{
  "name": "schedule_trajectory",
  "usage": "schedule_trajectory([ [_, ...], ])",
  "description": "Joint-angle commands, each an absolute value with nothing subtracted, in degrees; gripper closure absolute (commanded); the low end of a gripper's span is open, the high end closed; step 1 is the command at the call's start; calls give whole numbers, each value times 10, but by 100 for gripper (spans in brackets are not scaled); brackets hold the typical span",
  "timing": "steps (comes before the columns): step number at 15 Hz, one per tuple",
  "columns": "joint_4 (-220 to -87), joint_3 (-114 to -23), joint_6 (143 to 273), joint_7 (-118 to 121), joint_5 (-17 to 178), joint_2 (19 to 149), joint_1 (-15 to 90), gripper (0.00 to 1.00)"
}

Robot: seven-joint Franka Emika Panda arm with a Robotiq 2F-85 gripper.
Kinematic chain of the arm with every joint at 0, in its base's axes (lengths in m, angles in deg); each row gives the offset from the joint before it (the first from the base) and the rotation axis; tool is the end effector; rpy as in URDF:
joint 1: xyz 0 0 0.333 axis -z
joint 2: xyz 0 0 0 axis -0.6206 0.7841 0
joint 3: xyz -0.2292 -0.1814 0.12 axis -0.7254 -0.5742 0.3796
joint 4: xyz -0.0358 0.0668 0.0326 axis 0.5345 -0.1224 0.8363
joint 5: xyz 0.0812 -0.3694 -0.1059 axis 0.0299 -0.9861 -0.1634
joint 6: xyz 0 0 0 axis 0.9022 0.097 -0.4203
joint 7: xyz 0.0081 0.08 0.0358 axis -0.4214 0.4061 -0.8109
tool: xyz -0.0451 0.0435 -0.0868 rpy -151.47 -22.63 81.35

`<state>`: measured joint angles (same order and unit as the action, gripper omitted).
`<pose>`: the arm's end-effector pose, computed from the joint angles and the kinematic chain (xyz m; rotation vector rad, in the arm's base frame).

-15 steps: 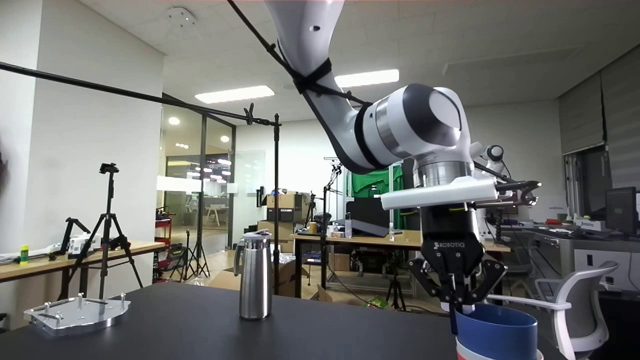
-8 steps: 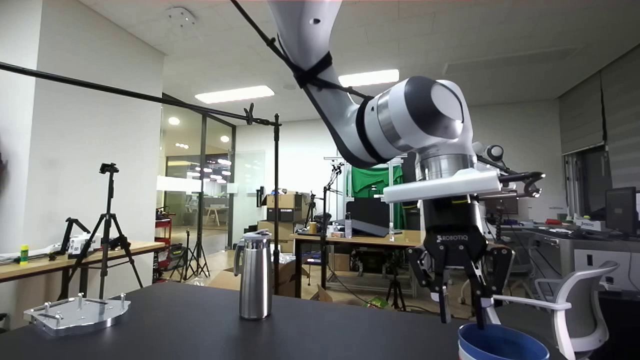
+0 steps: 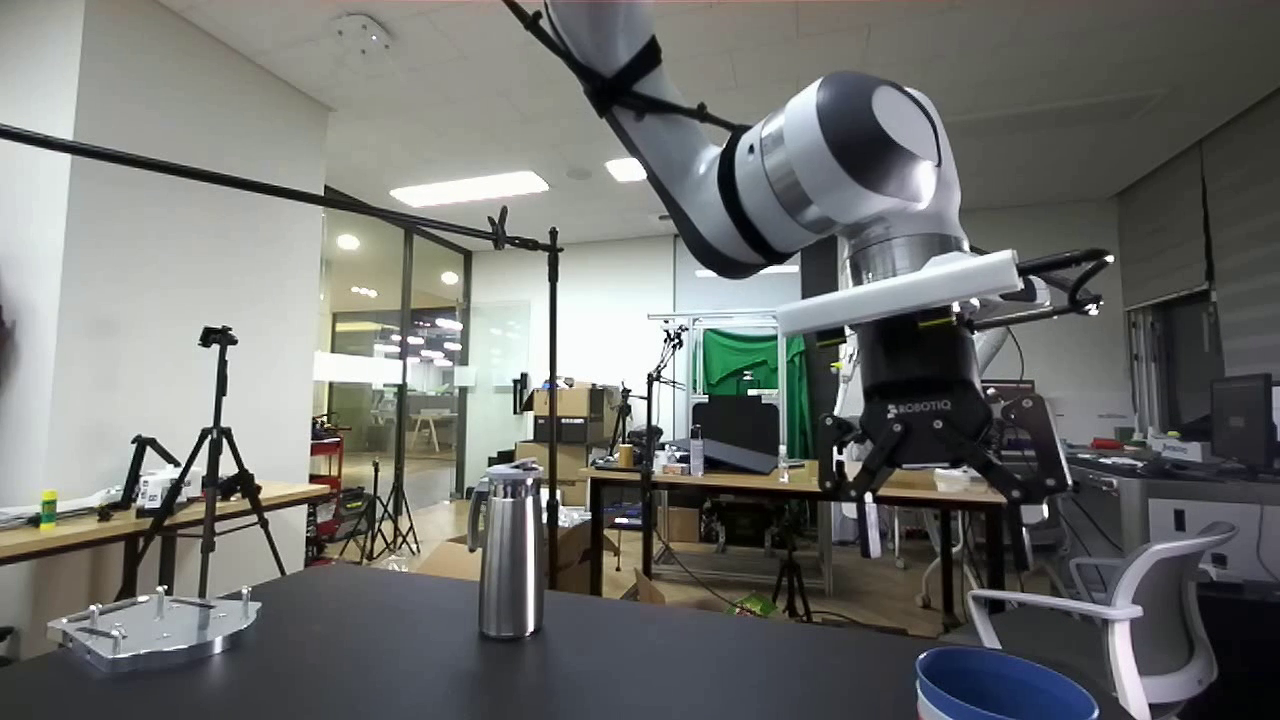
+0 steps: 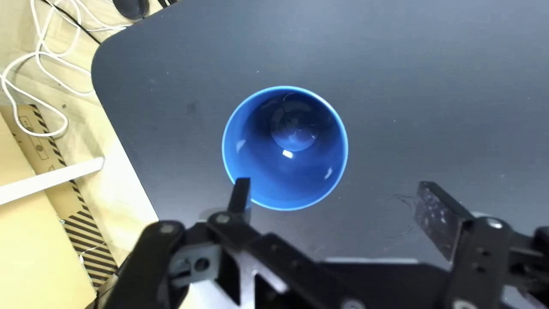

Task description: Put the white and the blue cup in the orange cup

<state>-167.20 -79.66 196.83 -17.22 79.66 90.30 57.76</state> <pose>0.5214 -0.3479 0.3104 2.9980 -0.4543 -0.2115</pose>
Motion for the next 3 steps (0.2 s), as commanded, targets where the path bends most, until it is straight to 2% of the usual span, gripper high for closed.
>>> schedule_trajectory([
  [1,-1669,-791,1966,-172,794,904,583,0],
  [3,-1669,-789,1967,-172,795,907,582,0],
])
